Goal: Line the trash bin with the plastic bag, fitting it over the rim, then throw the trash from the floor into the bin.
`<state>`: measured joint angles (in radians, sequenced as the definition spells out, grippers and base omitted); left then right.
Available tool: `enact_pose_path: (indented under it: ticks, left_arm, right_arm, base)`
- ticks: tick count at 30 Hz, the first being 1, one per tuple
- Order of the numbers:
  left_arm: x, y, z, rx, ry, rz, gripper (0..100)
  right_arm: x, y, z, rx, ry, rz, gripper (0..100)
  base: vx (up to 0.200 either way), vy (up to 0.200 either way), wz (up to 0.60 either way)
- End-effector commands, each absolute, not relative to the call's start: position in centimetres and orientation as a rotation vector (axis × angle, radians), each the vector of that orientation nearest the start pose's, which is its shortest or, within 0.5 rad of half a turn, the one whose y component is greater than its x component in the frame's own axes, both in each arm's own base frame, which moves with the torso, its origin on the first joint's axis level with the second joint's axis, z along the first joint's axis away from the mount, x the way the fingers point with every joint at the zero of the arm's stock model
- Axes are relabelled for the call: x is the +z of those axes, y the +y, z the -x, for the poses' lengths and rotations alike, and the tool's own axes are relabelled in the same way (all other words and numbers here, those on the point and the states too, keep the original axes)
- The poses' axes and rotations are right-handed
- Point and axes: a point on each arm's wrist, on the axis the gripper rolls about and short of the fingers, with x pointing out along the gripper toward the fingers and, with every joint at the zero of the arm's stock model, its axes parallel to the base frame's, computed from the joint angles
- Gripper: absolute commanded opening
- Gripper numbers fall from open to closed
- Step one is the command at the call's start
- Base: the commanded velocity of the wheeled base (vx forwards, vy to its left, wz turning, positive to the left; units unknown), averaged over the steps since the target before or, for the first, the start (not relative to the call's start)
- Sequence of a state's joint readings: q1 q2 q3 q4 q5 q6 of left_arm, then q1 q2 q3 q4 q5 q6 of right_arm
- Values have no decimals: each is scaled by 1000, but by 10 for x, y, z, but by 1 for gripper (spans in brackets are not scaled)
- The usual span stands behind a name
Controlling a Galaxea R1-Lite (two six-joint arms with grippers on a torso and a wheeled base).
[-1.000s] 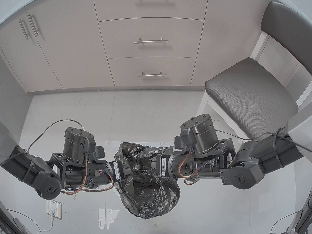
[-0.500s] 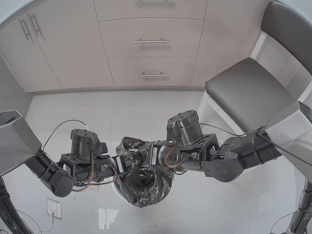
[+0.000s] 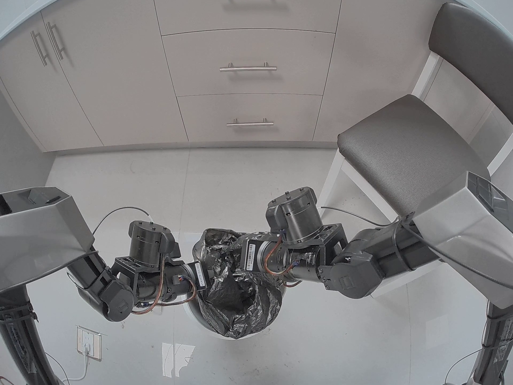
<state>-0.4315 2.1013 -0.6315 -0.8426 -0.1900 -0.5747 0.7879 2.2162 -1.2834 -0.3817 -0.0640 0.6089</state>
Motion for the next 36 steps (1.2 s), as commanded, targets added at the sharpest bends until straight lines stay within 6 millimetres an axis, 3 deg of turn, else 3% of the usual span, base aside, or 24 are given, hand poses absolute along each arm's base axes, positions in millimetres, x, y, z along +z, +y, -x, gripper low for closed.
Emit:
enact_pose_path:
  ticks: [1, 10, 20, 26, 36]
  left_arm:
    - [25, -131, -299, -360, 805, 465, 0]
    - [14, -109, -308, -299, 802, 446, 0]
    - [-2, -113, -320, -291, 800, 433, 0]
    - [-17, -110, -334, -219, 775, 354, 0]
    - [-18, -94, -332, -170, 776, 349, 0]
  right_arm:
    - [84, 307, -306, 515, 715, -329, 0]
    - [72, 313, -314, 486, 711, -320, 0]
    - [65, 325, -331, 460, 652, -281, 0]
    - [61, 324, -336, 446, 646, -266, 0]
    - [64, 317, -334, 423, 644, -262, 0]
  base:
    - [0, 0, 0]
    - [0, 0, 0]
    - [0, 0, 0]
    - [0, 0, 0]
    - [0, 0, 0]
